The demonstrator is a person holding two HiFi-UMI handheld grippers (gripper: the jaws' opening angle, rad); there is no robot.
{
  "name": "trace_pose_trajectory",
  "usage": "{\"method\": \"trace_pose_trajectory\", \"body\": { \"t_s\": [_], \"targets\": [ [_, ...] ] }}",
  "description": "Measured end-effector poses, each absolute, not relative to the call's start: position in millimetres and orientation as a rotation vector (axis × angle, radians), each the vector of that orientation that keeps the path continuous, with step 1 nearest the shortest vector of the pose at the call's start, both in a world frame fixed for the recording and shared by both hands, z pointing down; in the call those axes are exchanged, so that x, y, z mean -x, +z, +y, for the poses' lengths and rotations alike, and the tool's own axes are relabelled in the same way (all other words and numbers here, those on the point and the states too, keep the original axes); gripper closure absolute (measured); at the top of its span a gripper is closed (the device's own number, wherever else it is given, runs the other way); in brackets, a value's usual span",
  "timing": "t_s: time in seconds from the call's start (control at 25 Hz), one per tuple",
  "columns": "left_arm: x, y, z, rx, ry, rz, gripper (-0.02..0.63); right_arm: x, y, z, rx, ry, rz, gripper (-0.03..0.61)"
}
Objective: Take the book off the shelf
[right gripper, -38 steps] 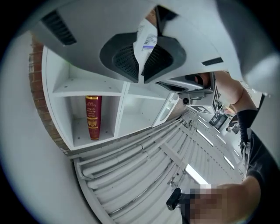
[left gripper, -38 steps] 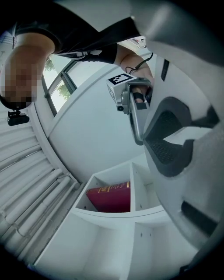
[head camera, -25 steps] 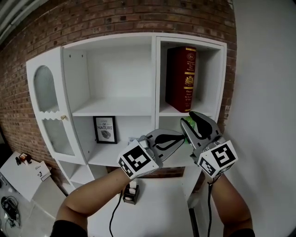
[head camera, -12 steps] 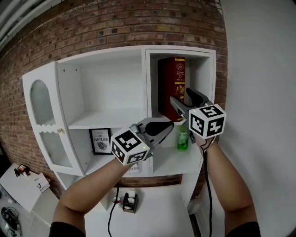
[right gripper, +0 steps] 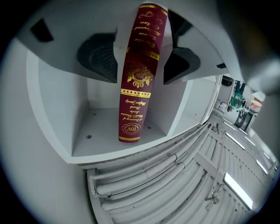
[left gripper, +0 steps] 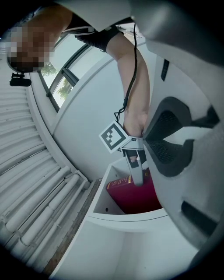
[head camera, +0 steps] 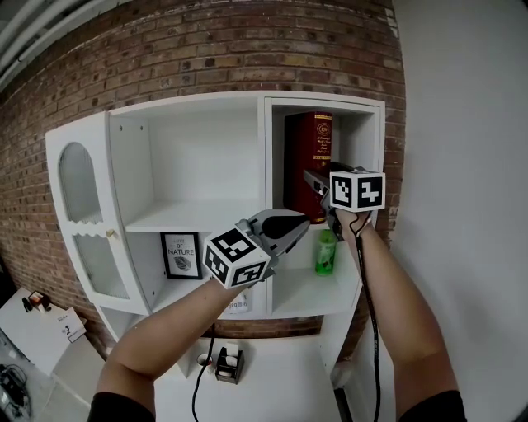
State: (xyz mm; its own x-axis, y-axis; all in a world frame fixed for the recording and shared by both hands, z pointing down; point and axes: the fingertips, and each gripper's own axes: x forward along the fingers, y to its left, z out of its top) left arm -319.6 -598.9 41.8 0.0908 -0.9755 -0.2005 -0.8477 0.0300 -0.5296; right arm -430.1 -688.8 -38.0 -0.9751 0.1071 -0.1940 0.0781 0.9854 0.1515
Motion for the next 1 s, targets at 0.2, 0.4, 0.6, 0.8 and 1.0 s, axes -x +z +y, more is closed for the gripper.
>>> {"method": "trace_pose_trajectory", "body": {
  "t_s": [0.2,0.4,0.6,0.8,1.0],
  "targets": [
    [311,40,-594,1.850,-0.316,1.771,0.607,448,-34,-693,-0.127,0.189,2.969,0.267],
    [317,39,-588,1.822,-0.304,1.798,0.607,464,-23,-693,-0.152,0.162,3.041,0.270],
    [320,45,-584,1.809,-0.322,1.819,0.607,467,-18,-693,-0.141,0.177,3.062,0.320],
    [321,47,-575,1.797,-0.324,1.842,0.607,464,-19,-690,-0.155,0.167,3.067,0.333],
    [322,52,-565,1.788,-0.348,1.860,0.607,445,-21,-687,-0.146,0.167,3.036,0.333]
  ]
}}
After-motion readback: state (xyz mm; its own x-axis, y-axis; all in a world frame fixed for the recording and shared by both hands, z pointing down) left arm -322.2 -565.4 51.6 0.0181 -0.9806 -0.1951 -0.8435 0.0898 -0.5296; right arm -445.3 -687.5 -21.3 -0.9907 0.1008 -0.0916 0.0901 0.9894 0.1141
